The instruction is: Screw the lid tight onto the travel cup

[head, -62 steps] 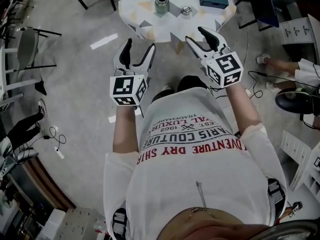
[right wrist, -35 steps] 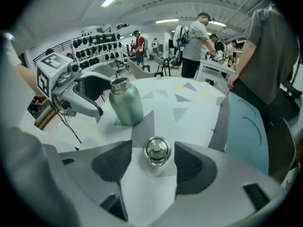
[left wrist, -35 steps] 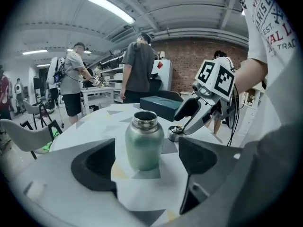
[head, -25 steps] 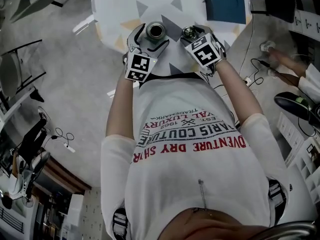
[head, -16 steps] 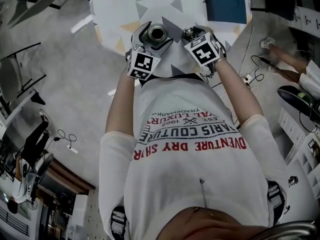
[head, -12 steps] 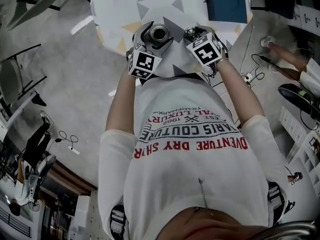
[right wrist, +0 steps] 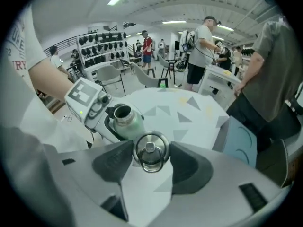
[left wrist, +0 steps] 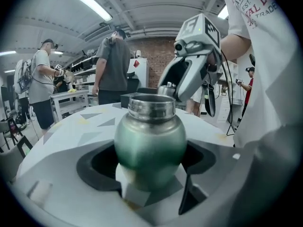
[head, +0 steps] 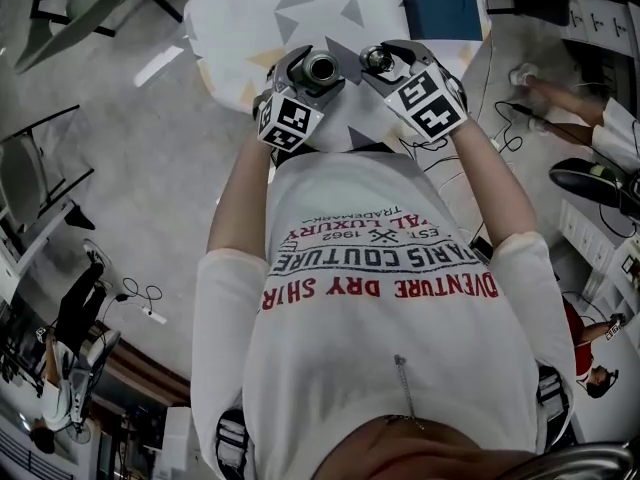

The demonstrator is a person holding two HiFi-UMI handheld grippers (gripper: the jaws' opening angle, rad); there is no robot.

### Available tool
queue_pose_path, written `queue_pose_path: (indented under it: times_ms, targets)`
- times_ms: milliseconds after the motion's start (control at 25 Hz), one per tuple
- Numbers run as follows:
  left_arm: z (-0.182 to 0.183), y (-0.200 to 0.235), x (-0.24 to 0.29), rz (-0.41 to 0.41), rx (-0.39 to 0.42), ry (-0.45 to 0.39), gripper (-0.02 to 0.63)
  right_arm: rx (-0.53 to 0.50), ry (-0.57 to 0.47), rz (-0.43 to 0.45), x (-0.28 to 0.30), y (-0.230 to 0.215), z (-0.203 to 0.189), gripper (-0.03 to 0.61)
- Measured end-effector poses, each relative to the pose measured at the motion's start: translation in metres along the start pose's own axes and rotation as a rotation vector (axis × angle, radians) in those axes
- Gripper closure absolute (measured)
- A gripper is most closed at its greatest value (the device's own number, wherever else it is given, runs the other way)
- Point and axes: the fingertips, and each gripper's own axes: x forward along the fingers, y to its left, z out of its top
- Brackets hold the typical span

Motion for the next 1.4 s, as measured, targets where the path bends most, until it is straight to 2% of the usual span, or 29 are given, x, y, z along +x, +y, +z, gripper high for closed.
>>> queue_pose_path:
  times_ms: [200, 400, 600, 1040, 1400]
  targets:
    - [-0.002, -0.001, 0.001, -0.031, 0.016, 0.025, 0.227, -0.168, -0.055, 0.097, -0.016, 0.024, 0.041, 0.325]
    - [-0.001, -0.002, 0.002, -0.041, 0.019, 0.042, 0.227, -0.408, -0.016, 0.203, -0.015, 0.052, 0.064, 0.324]
    - [-0.001, -0.003, 0.002, -0.064, 0.03, 0.057, 0.227, -0.549, 0.026, 0.252, -0.003, 0.068, 0.07, 0.324]
    - [-0.003, -0.004, 0.004, -0.096, 0.022, 0.076, 0.226, -0.636, 0.126, 0.345, 0.019, 0.073, 0.065, 0.325]
    - [-0.004, -0.004, 0.004, -0.116, 0.008, 0.072, 0.225, -0.613, 0.167, 0.346, 0.028, 0.076, 0.064, 0.324]
